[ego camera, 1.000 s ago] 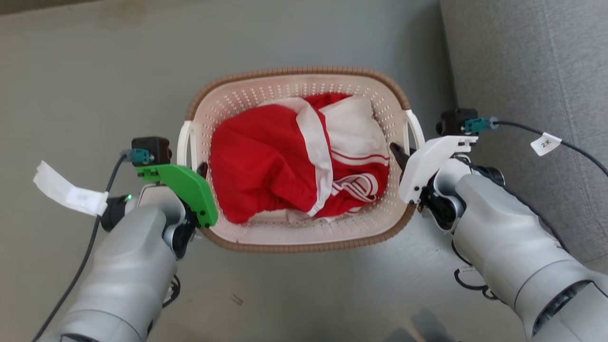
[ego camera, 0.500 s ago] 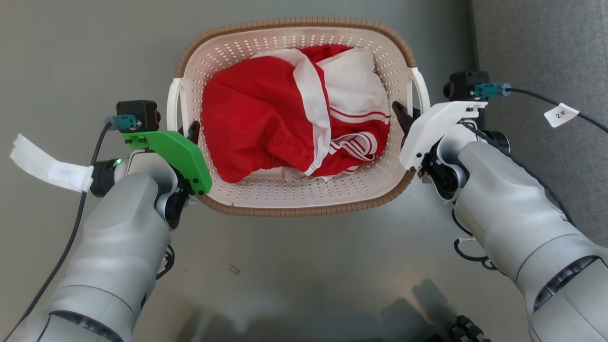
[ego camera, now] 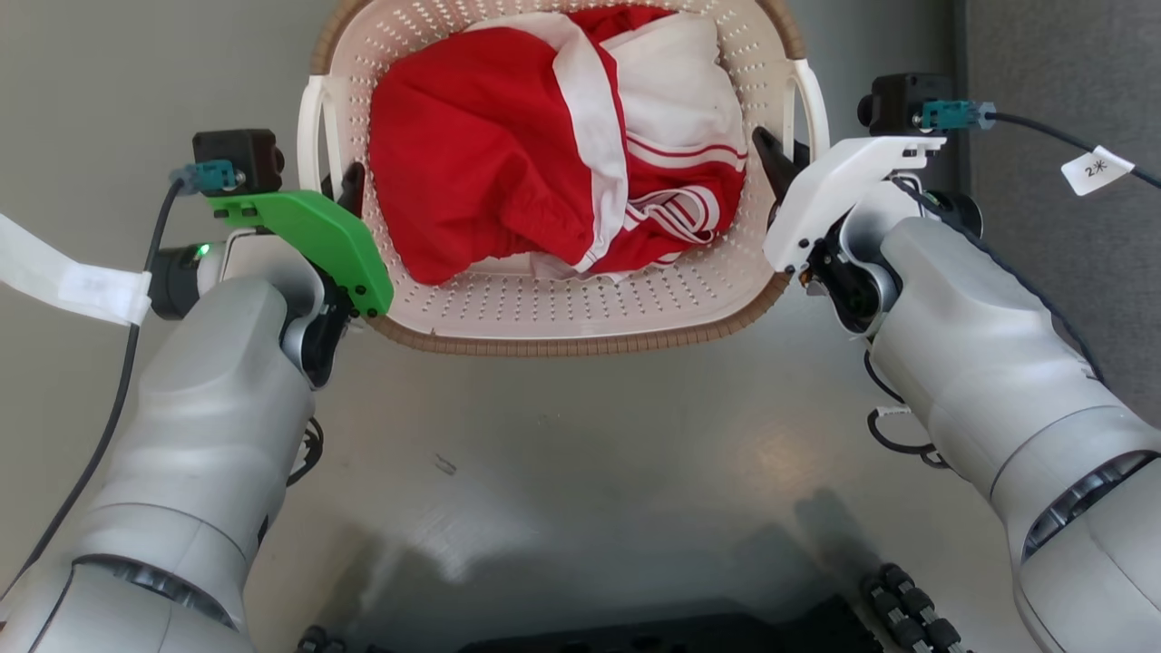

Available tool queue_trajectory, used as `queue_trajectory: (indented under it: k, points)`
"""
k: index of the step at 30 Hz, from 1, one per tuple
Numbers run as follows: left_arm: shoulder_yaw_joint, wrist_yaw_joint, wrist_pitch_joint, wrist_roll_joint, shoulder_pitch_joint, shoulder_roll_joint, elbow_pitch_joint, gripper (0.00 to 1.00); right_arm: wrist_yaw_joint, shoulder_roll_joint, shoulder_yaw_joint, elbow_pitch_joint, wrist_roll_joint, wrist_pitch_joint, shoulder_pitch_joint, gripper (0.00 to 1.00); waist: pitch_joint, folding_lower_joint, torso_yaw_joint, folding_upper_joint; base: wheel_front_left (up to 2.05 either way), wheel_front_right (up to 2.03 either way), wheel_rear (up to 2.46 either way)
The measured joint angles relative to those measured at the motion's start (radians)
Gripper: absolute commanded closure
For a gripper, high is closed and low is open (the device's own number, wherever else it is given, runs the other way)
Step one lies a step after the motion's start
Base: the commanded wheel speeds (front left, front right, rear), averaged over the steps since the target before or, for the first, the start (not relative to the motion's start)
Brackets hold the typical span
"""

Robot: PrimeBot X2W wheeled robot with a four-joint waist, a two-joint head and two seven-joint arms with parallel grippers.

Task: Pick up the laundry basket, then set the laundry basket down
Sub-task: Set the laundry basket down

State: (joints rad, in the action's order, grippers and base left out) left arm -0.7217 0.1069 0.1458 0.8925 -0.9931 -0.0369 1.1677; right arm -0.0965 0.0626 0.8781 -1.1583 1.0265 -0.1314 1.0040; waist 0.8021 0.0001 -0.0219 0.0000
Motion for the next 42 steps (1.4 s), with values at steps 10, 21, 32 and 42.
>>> queue_trajectory:
  k: [10,21,32,42]
  points:
    - [-0.001,0.007,0.017,-0.008,-0.044,0.001,0.013,1.00,-0.002,0.000,0.002,-0.008,0.000,-0.010,0.039,1.00,0.074,-0.0001,0.006,0.0000,0.00,0.00,0.00]
    - [0.005,0.008,0.047,-0.008,-0.074,0.003,0.020,1.00,-0.007,0.001,0.012,-0.019,-0.009,-0.031,0.079,1.00,0.131,-0.0001,0.010,0.0000,0.00,0.00,0.00]
    - [0.003,0.009,0.059,-0.008,-0.074,0.014,0.024,1.00,-0.009,-0.001,0.013,-0.045,-0.016,-0.045,0.083,1.00,0.145,-0.0001,0.009,0.0000,0.00,0.00,0.00]
    - [0.001,0.012,0.075,-0.008,-0.079,0.016,0.024,1.00,-0.012,-0.002,0.013,-0.056,-0.016,-0.062,0.095,1.00,0.161,0.0000,0.006,0.0000,0.00,0.00,0.00]
